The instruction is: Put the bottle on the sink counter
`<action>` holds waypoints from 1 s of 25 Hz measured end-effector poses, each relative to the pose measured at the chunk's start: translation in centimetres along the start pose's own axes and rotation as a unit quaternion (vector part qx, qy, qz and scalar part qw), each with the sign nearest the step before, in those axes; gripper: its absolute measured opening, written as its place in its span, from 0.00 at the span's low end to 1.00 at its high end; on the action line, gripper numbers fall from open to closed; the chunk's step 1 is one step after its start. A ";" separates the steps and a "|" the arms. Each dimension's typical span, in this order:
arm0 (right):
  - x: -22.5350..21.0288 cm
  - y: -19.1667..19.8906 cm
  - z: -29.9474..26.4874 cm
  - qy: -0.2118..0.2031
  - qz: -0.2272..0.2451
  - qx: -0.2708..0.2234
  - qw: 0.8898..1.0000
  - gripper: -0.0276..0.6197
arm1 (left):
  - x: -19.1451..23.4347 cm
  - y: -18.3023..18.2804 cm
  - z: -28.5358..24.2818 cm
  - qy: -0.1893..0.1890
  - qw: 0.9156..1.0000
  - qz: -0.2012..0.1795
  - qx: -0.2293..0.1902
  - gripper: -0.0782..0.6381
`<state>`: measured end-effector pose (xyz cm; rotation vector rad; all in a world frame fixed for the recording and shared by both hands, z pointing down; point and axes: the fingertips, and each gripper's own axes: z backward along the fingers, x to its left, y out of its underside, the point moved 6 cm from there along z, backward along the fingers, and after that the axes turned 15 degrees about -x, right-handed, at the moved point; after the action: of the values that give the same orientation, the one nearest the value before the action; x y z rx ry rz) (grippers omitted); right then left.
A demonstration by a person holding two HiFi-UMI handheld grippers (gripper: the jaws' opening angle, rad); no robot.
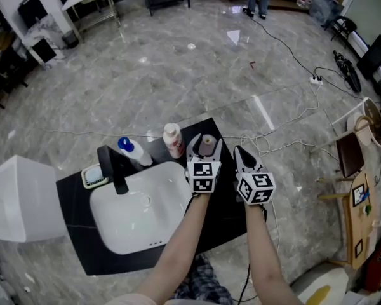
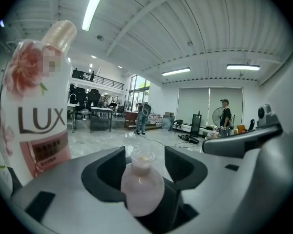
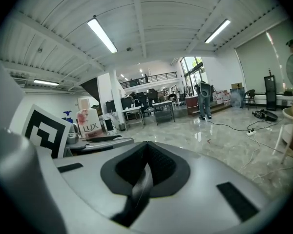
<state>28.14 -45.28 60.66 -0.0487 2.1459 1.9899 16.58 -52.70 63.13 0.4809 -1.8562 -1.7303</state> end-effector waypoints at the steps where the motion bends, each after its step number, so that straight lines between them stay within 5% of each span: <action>1: 0.0 -0.1 0.1 0.000 0.000 0.000 1.000 0.07 | -0.2 -0.2 0.2 0.002 1.000 -0.005 -0.003 0.45; 10: 0.3 -0.5 1.7 0.005 -0.004 -0.006 1.000 0.07 | -0.8 -1.7 2.1 -0.005 1.000 -0.015 -0.020 0.45; 17: 1.1 -3.3 5.5 0.018 -0.007 -0.033 0.999 0.07 | -2.2 -6.4 7.9 0.013 0.998 0.007 -0.062 0.44; 25: 5.3 -7.6 12.7 0.021 -0.004 -0.060 0.998 0.07 | -1.2 -12.8 18.7 0.027 0.995 0.040 -0.091 0.24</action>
<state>25.94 -32.69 51.45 -0.1177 2.0451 2.1299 4.73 -38.59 49.95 0.3730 -1.6395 -1.7929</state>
